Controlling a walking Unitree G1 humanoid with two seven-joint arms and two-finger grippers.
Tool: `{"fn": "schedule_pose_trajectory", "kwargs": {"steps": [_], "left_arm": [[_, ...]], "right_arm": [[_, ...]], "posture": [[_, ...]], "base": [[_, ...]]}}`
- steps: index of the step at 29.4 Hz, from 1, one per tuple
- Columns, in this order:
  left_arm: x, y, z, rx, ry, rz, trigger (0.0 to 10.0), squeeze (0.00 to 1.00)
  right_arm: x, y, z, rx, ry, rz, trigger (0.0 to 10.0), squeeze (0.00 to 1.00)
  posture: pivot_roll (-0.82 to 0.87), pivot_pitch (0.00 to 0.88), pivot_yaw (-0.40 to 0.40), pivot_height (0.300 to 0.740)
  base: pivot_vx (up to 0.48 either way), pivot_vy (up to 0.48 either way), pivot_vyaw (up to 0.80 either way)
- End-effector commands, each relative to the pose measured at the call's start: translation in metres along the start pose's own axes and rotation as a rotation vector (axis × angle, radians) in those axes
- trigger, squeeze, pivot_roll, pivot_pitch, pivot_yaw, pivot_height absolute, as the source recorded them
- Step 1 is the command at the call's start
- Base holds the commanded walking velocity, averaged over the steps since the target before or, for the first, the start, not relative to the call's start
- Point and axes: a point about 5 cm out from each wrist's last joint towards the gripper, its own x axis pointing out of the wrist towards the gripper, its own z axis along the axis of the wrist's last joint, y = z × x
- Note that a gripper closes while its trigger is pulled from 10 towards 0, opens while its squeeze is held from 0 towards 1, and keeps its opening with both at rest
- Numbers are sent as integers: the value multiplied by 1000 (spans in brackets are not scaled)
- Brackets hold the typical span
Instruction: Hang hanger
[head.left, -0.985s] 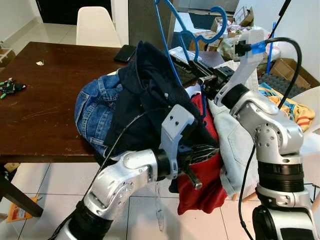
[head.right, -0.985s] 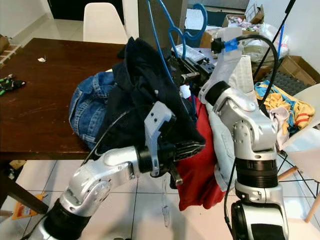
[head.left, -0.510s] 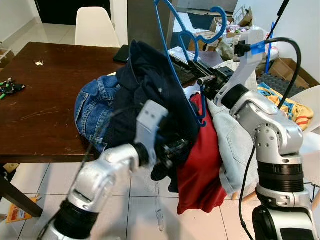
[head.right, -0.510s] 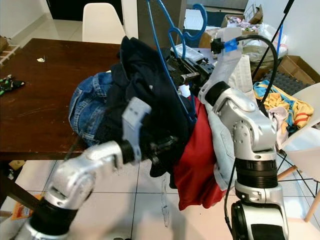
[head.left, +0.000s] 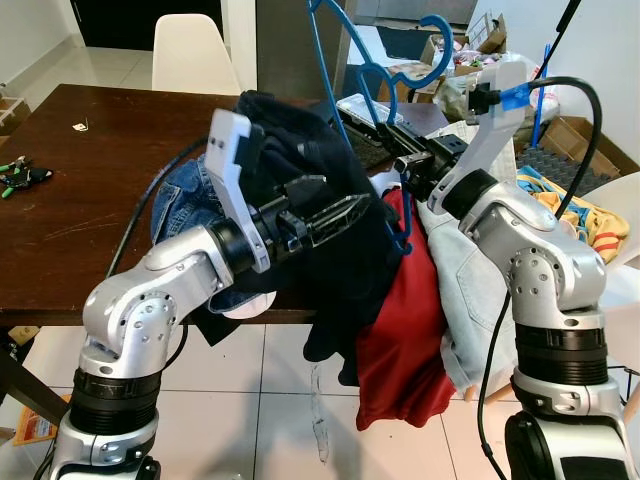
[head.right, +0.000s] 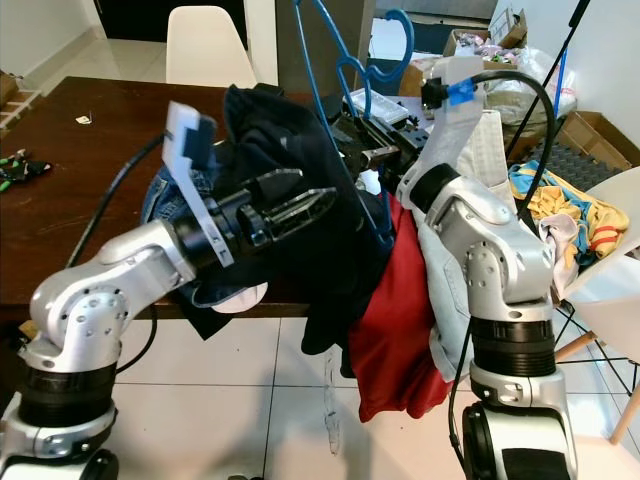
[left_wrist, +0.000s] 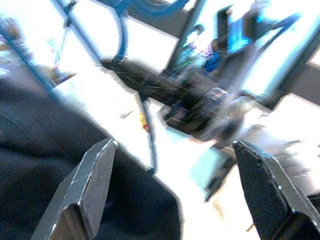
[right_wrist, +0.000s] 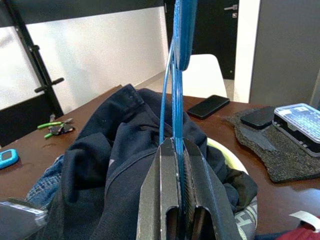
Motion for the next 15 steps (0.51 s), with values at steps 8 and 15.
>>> {"fn": "schedule_pose_trajectory", "kwargs": {"steps": [8, 15], "left_arm": [[-9, -11, 31, 6, -128, -101, 10000, 1000], [-26, 47, 70, 121, -284, 374, 10000, 0]], "right_arm": [[-1, -1, 2, -14, -3, 2, 10000, 0], [0, 1, 2, -14, 0, 8, 10000, 0]], "posture": [[176, 125, -68, 740], [173, 124, -68, 740]], "base": [[0, 0, 0], [0, 0, 0]]}}
